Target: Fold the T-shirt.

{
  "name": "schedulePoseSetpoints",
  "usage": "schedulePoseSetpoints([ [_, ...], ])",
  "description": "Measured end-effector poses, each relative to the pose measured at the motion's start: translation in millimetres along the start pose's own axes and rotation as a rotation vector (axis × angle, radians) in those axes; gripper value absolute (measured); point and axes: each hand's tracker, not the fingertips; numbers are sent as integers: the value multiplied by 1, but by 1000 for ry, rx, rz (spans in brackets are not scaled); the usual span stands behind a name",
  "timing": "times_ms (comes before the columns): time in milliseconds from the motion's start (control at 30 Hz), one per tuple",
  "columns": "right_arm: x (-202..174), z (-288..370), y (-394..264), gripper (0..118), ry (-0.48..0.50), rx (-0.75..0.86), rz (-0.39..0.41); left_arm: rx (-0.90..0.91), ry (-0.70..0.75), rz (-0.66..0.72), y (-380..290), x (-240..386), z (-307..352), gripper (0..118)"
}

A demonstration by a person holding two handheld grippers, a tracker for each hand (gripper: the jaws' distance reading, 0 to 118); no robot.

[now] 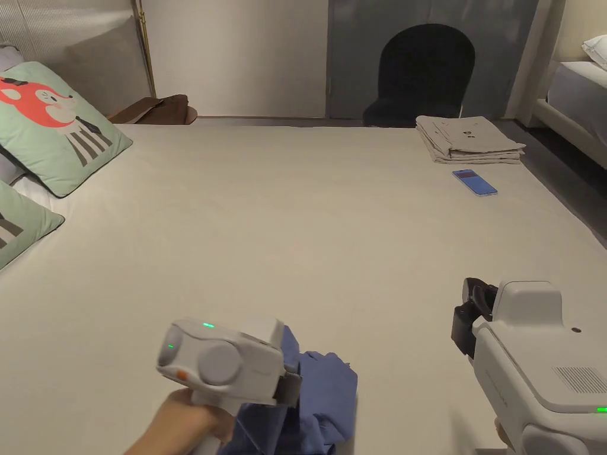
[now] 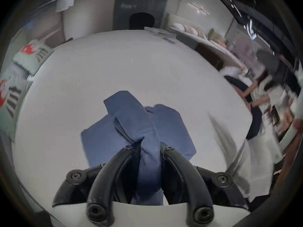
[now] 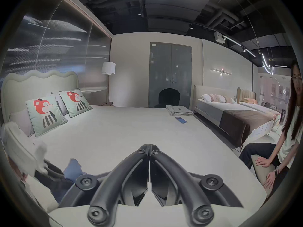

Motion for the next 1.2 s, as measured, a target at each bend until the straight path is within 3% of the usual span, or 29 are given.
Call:
schedulePoseSetpoints([
  [200,11,3,-4,0,-24,-11,-5,-50,97,-124,-12,41,-46,21],
  [267,12,4,-4,0,-28,-12,-6,-38,69,-112,-14,41,-48,41],
  [367,13,4,-4,0,-30,-13,-9,14,-24,-40,-15,38,-41,94],
  [400,12,3,-4,0,-29,-13,-10,36,-35,-16,-15,36,-36,106],
  [567,8,2,-2,0,-18,-10,-12,243,-80,82,-9,25,9,108],
  [667,5,2,0,0,-10,-7,-9,431,10,82,-18,16,33,107],
  [767,3,0,0,0,-2,-7,-9,549,167,44,-27,10,43,97],
  [833,1,0,0,0,2,-8,-6,586,238,36,-32,6,43,56],
  [900,0,0,0,0,4,-9,-1,579,289,30,-38,-1,38,0],
  [1200,-1,1,1,0,4,-12,1,403,254,67,-65,-25,-10,0],
])
